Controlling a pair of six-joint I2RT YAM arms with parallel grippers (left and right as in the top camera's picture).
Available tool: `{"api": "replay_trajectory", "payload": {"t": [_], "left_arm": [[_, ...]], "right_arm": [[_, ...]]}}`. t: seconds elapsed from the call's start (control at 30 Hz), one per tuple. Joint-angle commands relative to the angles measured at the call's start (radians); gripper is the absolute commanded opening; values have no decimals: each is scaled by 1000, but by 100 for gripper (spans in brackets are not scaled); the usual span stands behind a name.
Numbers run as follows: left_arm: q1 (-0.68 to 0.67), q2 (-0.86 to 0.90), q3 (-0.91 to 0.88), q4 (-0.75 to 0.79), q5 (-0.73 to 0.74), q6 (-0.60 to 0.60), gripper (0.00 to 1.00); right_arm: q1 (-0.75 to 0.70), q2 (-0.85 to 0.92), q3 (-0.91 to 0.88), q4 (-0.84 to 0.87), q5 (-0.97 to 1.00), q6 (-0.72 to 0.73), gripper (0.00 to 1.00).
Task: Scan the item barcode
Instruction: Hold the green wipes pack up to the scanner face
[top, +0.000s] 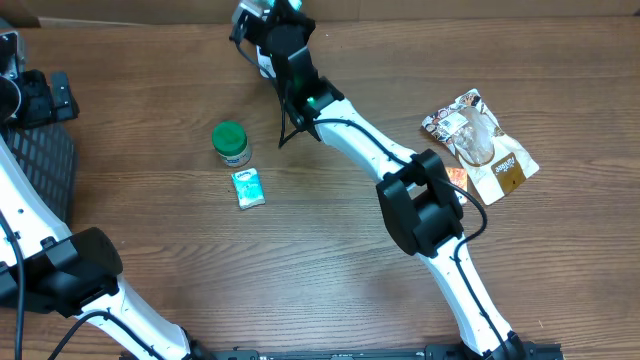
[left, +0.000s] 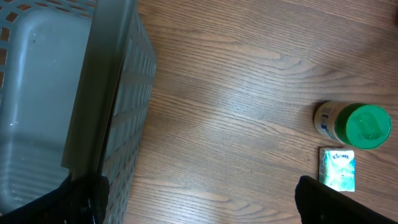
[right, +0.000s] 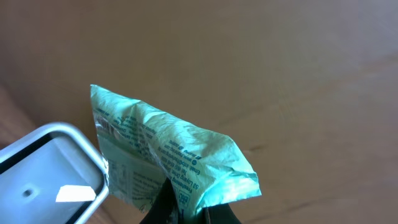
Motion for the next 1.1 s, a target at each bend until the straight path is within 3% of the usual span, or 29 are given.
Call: {"api": "replay_trajectory", "payload": {"t": [0.0, 0.47, 1.07], "left_arm": [[5, -24, 19, 2, 0, 21, 100], [5, -24, 19, 2, 0, 21, 99], [5, -24, 19, 2, 0, 21, 99]], "right_arm": [[-13, 27, 18, 61, -24, -103, 4], [-18, 43, 18, 91, -42, -375, 4], [-19, 34, 18, 83, -33, -385, 4]]}}
